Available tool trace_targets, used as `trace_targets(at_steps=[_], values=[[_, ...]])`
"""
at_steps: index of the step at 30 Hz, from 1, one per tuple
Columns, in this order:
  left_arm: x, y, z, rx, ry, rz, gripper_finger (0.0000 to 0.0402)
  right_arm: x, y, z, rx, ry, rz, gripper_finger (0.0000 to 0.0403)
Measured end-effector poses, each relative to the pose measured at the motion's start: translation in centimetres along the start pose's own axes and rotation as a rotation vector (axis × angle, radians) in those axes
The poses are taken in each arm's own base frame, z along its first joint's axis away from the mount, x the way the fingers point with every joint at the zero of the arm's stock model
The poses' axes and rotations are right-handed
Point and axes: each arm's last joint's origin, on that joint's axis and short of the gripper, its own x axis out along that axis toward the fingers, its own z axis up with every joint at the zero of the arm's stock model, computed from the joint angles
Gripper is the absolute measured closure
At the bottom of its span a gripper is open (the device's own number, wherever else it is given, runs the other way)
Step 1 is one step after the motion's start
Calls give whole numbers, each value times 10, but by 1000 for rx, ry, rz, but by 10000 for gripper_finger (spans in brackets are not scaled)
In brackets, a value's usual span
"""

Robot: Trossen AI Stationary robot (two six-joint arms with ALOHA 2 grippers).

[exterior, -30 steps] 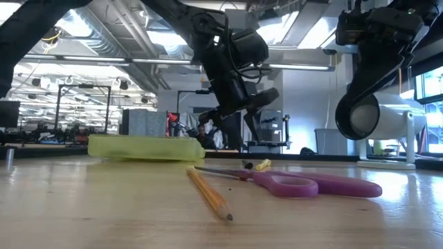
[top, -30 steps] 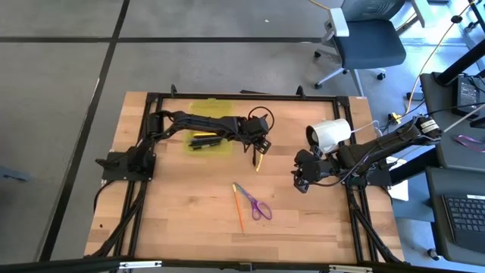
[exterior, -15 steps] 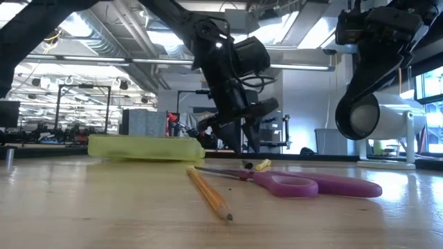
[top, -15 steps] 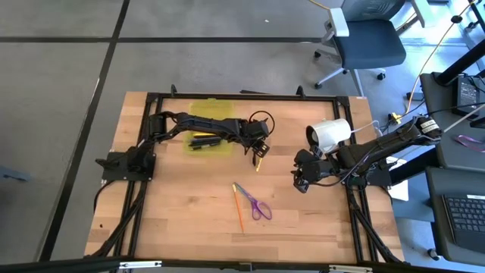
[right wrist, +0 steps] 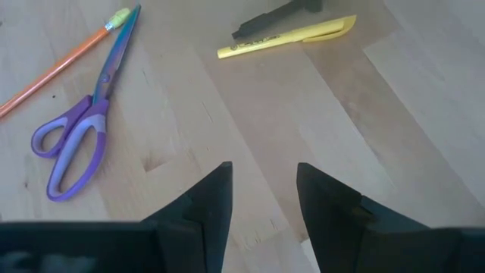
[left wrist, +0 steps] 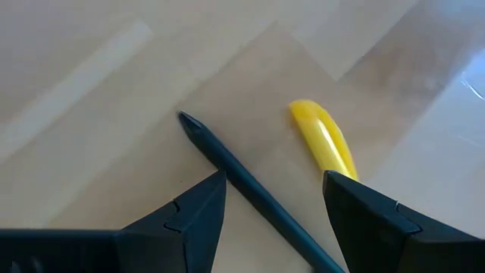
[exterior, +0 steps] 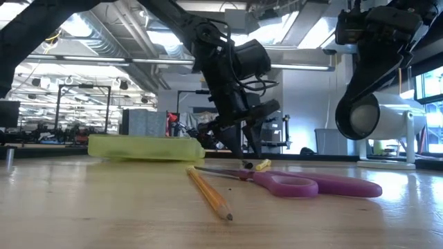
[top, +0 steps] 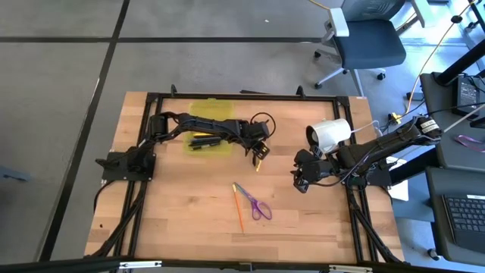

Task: Pick & place school supplies into a supply box
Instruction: Put the black pen into the yellow supply box

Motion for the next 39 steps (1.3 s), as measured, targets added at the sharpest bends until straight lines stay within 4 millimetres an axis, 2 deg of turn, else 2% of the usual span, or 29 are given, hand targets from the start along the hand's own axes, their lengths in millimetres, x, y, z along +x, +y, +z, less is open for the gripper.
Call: trace_targets(at_steps=[13,18,27,39], values=[[-1,-2,-5,3,40,2,191,0,0,0,0,0,0,251],[-1,-6,-13,-7,54,34,203,0,0,0,0,-4,-5,251],[11,-21,-32,-5,70,61,228,0,0,0,1,-7,-3,251],[3,-38,-55,-7,134,80,251,0,1,1,3,-8,5,251]])
